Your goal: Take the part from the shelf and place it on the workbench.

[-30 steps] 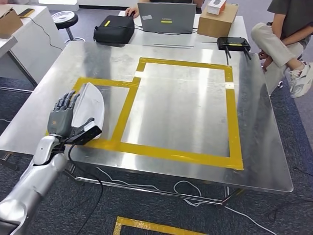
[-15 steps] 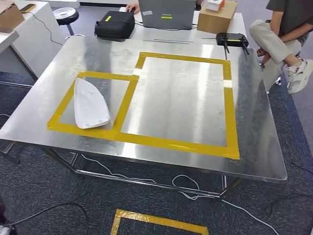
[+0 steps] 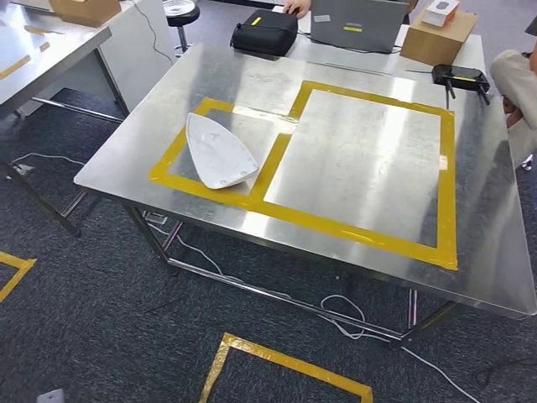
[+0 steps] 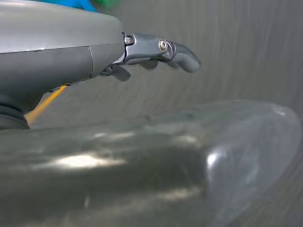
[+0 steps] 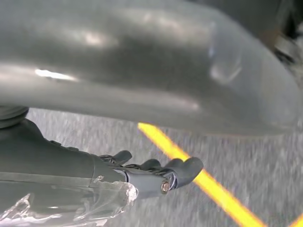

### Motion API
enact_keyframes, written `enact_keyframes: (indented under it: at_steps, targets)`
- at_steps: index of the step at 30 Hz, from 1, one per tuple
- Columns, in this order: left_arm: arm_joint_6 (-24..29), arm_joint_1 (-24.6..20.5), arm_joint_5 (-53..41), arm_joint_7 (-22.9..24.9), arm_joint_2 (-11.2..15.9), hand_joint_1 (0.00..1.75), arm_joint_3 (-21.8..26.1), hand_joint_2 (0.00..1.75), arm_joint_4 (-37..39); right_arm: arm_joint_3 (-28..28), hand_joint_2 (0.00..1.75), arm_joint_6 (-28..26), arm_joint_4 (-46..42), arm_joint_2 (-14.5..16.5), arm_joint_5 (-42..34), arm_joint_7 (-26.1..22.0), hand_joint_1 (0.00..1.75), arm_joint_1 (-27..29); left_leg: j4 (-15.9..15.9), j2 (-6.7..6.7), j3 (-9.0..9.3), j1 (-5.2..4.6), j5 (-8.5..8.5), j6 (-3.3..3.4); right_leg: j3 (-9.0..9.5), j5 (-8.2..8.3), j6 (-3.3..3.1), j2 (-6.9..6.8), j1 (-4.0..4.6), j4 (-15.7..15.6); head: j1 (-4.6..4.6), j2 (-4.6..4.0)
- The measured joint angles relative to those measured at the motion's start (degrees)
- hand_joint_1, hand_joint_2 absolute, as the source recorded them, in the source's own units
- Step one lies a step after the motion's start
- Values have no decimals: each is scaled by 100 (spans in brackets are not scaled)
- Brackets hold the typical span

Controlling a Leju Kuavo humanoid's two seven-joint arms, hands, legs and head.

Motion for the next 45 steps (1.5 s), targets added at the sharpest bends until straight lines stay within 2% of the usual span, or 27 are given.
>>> enact_keyframes:
  at_steps: [2,3,4,7,8,9,11,13,15,17,18,20,21,23,24,25,27,29,31,33,34,36,38,39,40,42,45]
  targets:
    - [-950,-2,-768,514,-40,0,-162,0,283,16,0,-53,2,42,59,92,0,-44,-20,-99,-42,25,100,-73,-6,56,8,-99,4,-112,9,0]
    - [-1422,1,-1058,696,-89,0,-278,0,401,36,0,-44,4,60,102,107,0,-71,5,-72,-79,31,62,-101,-38,117,-9,-170,-11,-136,10,0]
    - [-1858,-1,-1271,815,-153,0,-397,0,506,62,0,-17,7,75,152,107,0,-92,107,17,-137,33,-93,-126,-84,190,-22,-245,-35,-162,-8,0]
    - [-2907,-63,-1739,611,-411,0,-797,0,733,178,0,131,9,90,343,67,0,-117,994,378,-412,85,-962,-254,-289,393,-16,-526,-82,-185,-81,0]
    - [-3112,-83,-1879,450,-488,0,-956,0,782,220,0,171,9,87,403,62,0,-116,1323,426,-465,120,-1106,-309,-365,454,4,-635,-93,-177,-88,0]
    - [-3223,-95,-1984,311,-541,0,-1109,0,812,260,0,188,9,85,453,71,0,-119,1545,452,-456,158,-1102,-363,-446,513,30,-739,-105,-167,-88,0]
    - [-3264,-98,-2044,143,-609,0,-1343,0,857,334,0,165,8,81,533,107,0,-138,1448,522,-162,235,-791,-470,-626,615,98,-914,-145,-112,-89,0]
    - [-3301,-119,-2037,-21,-643,0,-1489,0,877,405,0,132,1,74,600,107,0,-157,718,773,457,292,-634,-562,-788,676,186,-1056,-176,10,-103,0]
    - [-3347,-173,-2051,-111,-670,0,-1608,0,893,471,0,123,-7,61,656,76,0,-168,94,960,852,269,-748,-491,-900,735,287,-1190,-190,118,-110,0]
    - [-3364,-170,-2073,-129,-680,0,-1711,0,908,532,0,106,-8,56,688,76,0,-178,-36,891,823,209,-771,-312,-946,820,378,-1297,-231,121,-105,1]
    - [-3370,-141,-2080,-133,-680,0,-1743,0,914,554,0,92,-8,57,692,89,0,-181,-28,842,763,196,-721,-240,-958,794,422,-1236,-260,126,-105,0]
    - [-3390,-98,-2072,-137,-682,0,-1783,0,924,574,0,80,-7,58,673,91,0,-159,-28,733,638,187,-601,-123,-1044,431,482,-913,-288,389,-102,0]
    - [-3405,-98,-2063,-139,-691,0,-1795,0,928,576,0,107,-7,58,646,73,0,-151,-27,664,558,178,-532,-86,-1124,122,488,-724,-283,699,-90,0]
    - [-3431,-116,-2068,-124,-705,0,-1834,0,938,576,0,257,-17,58,542,116,0,-208,-23,501,372,144,-379,-48,-1272,-371,447,-560,-247,1429,-59,0]
    - [-3446,-117,-2094,-100,-706,0,-1859,0,945,575,0,360,-36,61,470,209,0,-292,-20,428,273,125,-300,-43,-1274,-441,415,-539,-228,1657,-48,0]
    - [-3467,-114,-2133,-65,-699,0,-1886,0,952,575,0,460,-70,68,382,339,0,-404,-16,365,179,110,-223,-45,-1187,-379,380,-528,-211,1689,-46,0]
    - [-3521,-115,-2252,23,-679,0,-1954,0,960,574,0,620,-175,107,158,636,0,-681,-13,234,6,98,-68,-68,-713,-84,309,-405,-191,1161,-47,0]
    - [-3579,-147,-2393,124,-664,0,-2059,0,961,563,0,753,-272,156,-124,998,0,-1034,-19,96,-129,92,92,-118,-148,-9,261,-85,-199,357,-50,1]
    - [-3730,-253,-2452,355,-642,0,-2153,0,964,551,0,874,-314,191,-326,1464,0,-1471,-55,-35,-209,99,261,-193,8,-51,242,67,-201,12,-31,1]
    - [-3944,-440,-2424,679,-615,0,-2188,0,968,547,0,953,-329,231,-396,1838,0,-1905,-112,-145,-281,120,399,-276,-122,56,177,-87,-197,23,-4,2]
    - [-4022,-544,-2408,798,-607,0,-2193,0,970,546,0,976,-340,253,-419,1935,0,-2087,-71,-92,-343,119,331,-300,-175,131,118,-178,-196,25,-18,2]
    - [-4092,-718,-2386,900,-594,0,-2212,0,970,550,0,992,-363,283,-479,1987,0,-2324,366,180,-524,104,-150,-323,-299,292,36,-374,-191,4,-58,2]
    - [-4102,-820,-2362,920,-592,0,-2244,0,970,556,0,978,-379,289,-549,1983,0,-2400,1176,402,-726,97,-690,-345,-460,429,16,-564,-160,8,-81,2]
    - [-4098,-839,-2352,918,-592,0,-2262,0,970,560,0,970,-383,289,-579,1976,0,-2403,1503,442,-766,100,-786,-354,-546,489,16,-664,-148,12,-81,2]
    - [-4090,-843,-2345,916,-591,0,-2280,0,970,564,0,966,-386,289,-599,1970,0,-2402,1662,460,-724,102,-750,-359,-635,548,19,-759,-140,17,-81,2]
    - [-4071,-845,-2320,912,-586,0,-2307,0,970,590,0,973,-390,290,-627,1964,0,-2414,1370,529,-341,98,-494,-348,-798,662,32,-923,-126,28,-83,2]
    - [-4021,-882,-2238,912,-570,0,-2318,0,970,676,0,994,-411,292,-645,2026,0,-2467,172,899,562,27,-475,-262,-961,814,96,-1139,-99,44,-78,2]
